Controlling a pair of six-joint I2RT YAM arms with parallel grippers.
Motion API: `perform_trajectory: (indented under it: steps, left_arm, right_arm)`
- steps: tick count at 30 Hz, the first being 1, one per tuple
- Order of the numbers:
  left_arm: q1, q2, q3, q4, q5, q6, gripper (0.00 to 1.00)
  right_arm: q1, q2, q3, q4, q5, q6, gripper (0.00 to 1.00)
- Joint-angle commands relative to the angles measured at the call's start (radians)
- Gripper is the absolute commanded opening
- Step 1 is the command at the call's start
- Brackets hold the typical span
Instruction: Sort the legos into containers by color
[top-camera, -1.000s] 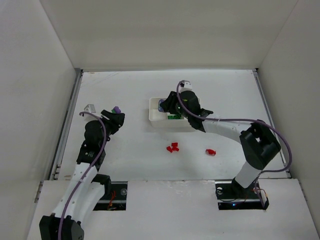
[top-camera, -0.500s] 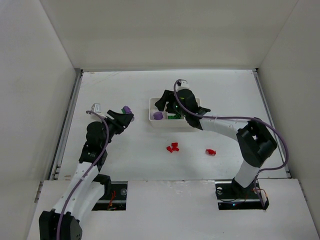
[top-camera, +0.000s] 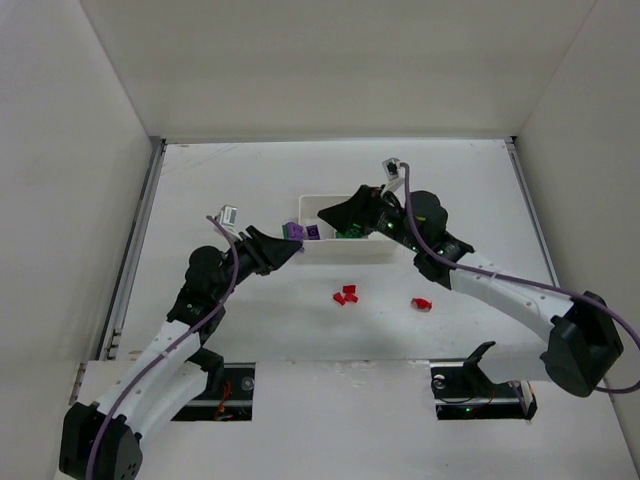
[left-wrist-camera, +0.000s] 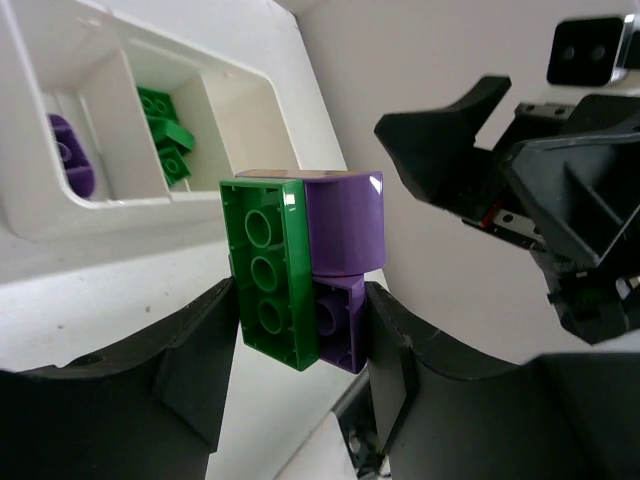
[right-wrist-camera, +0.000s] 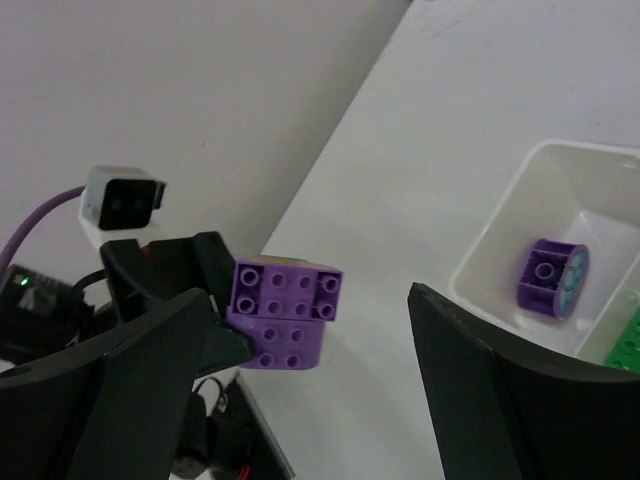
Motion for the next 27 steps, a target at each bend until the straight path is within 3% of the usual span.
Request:
perform_trajectory:
  steps: [1,5,11,15,19,27]
  left_arm:
    - [-0.045,-0.009,0.014,0.069,0.034,0.027,0.28]
    - [-0.085,-0.008,0.028,0.006,-0.044,0.072,0.27]
    - [-0.194,0.0,0.056,-0.09,-0.287,0.196,0.26]
    - [-0.268,0.014,0.063,-0.096,-0.405,0.259,0.26]
    - [-0.317,0.02,0.067,-0.092,-0.469,0.306,0.26]
    - [-0.351,0.024,0.076,-0.066,-0.505,0.366,0.26]
  right_arm:
    - [0.02,-0.026,-0.021,0.084,-0.125,0.032,0.89]
    - [0.083,-0.046,-0.01,0.022,-0.058,-0.024,0.9]
    - [0.141,-0.04,0.063,-0.175,0.175,-0.135,0.74]
    - [0.213,-0.008,0.137,-0.276,0.286,-0.204,0.73]
    - [0.269,0.077,0.23,-0.377,0.384,-0.239,0.75]
    - [0.324,0.169,0.299,-0.416,0.496,-0.245,0.64]
